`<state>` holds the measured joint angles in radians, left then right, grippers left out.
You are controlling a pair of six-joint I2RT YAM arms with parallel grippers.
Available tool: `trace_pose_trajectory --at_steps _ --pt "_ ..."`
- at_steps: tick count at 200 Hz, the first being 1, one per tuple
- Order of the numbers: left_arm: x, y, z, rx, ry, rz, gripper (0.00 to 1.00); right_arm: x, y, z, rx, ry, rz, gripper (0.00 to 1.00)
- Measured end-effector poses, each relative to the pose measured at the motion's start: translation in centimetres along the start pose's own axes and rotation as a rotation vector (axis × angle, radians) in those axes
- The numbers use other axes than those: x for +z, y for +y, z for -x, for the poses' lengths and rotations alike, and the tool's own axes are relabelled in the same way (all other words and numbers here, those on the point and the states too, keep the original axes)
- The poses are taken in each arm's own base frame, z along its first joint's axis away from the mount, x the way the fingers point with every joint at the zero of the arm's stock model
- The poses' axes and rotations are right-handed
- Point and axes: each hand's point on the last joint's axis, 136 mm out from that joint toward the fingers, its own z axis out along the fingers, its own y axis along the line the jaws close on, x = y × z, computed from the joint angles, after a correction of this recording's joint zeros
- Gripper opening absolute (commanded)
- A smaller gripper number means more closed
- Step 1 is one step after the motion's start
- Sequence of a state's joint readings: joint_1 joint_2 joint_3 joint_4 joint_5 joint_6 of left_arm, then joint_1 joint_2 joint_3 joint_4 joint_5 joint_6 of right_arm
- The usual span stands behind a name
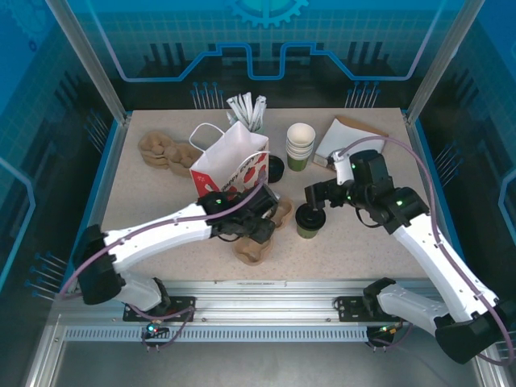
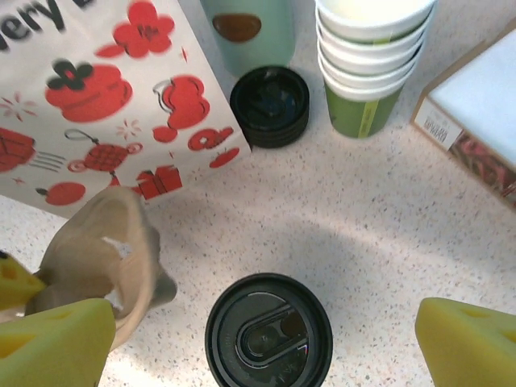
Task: Pack the takeout coffee
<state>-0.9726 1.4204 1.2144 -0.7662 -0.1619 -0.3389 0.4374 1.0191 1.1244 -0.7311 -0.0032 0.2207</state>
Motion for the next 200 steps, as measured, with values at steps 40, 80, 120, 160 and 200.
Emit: trace_pose_trajectory --at_steps 40,80,120,160,200 --pt "-4.4 -2.1 1.1 0.088 -0.072 -0.139 0.33 -3.5 -1.5 3.7 0.026 -0.092 -0.079 0.97" --pt "-10.5 -4.3 5.4 0.148 -0.222 -0.239 0.33 -6.5 -3.3 6.1 0.080 -0.173 -0.147 0.96" --pt "-18.2 -3.7 10.0 0.137 -0.438 -0.271 0.31 -6.1 -2.9 5.8 0.093 -0.150 -0.121 0.94" --pt "-23.6 0.3 13.6 0.071 -0.608 -0.180 0.30 -4.8 -1.8 5.8 0.101 -0.119 -0.050 0.93" --pt "-27.1 6.9 15.9 -0.035 -0.720 -0.014 0.30 -1.2 0.8 7.4 0.087 -0.091 0.087 0.90"
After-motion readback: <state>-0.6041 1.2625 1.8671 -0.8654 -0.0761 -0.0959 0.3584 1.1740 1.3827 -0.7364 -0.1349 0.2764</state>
